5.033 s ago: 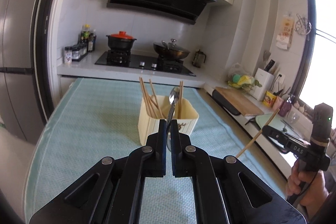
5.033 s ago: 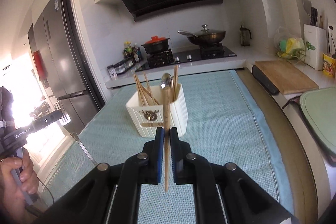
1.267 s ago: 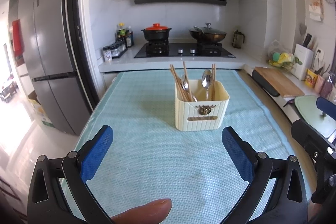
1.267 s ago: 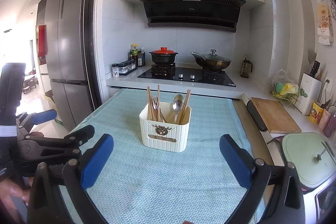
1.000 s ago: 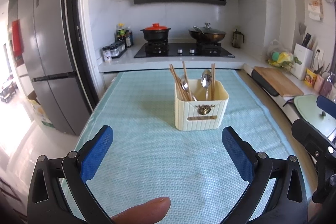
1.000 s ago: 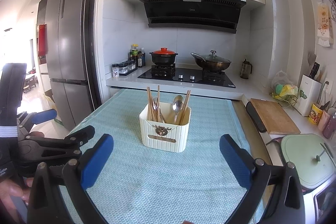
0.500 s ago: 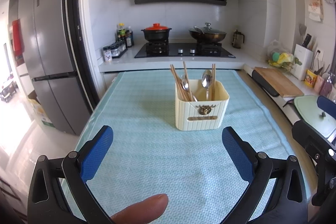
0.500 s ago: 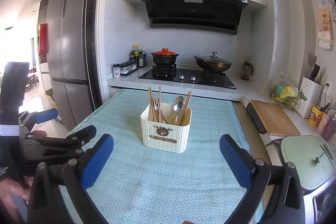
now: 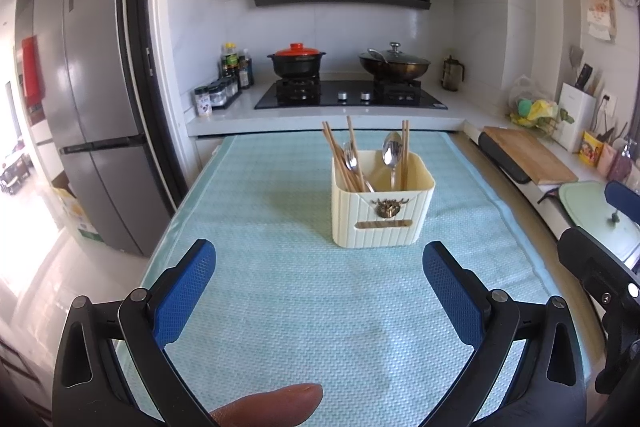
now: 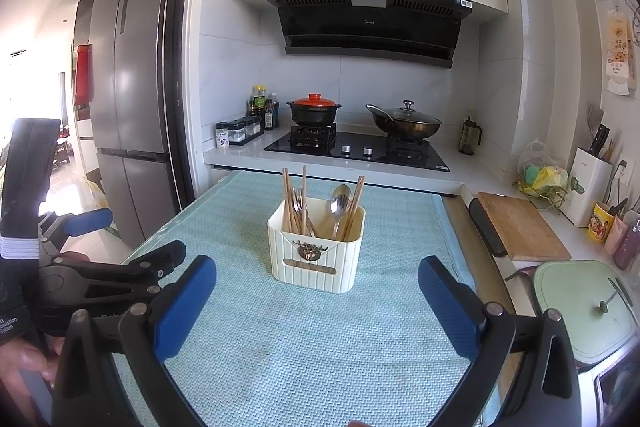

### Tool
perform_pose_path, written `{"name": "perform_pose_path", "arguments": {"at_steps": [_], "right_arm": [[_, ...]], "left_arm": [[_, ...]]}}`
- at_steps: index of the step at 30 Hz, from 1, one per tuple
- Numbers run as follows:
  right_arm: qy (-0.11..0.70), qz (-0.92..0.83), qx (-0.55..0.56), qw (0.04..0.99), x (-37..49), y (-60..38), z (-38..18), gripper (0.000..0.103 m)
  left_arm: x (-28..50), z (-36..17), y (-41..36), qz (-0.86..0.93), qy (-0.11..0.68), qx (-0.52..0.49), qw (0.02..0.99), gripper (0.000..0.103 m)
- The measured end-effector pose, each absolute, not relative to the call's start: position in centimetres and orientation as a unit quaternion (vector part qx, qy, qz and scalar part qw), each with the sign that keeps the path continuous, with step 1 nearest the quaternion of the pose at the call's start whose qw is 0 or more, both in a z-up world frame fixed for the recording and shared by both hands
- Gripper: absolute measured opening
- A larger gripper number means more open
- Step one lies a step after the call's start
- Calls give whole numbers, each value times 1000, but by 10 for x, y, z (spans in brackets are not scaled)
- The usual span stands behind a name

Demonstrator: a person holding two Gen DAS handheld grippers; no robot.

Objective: Organize utensils

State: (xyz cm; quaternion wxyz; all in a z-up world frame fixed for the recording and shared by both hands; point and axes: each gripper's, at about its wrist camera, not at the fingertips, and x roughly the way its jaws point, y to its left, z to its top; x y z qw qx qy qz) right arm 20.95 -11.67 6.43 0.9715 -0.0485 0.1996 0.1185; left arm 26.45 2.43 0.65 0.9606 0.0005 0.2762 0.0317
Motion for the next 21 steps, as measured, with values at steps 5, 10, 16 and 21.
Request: {"name": "perform_pose_path", "arguments": {"at_steps": [5, 10, 16, 21], "right_arm": [[201, 119, -50, 971, 209, -118, 64, 103], [202, 120, -49, 971, 210, -120, 64, 103], [202, 119, -50, 971, 209, -120, 63, 103], [206, 115, -47, 971, 210, -123, 61, 103]], "left_arm": [[265, 6, 25, 32, 277, 0, 960, 103], [265, 6, 23, 31, 279, 0, 960, 103], [265, 3, 22, 32, 281, 2, 959, 103], [271, 0, 24, 43, 286, -6, 957, 103]]}}
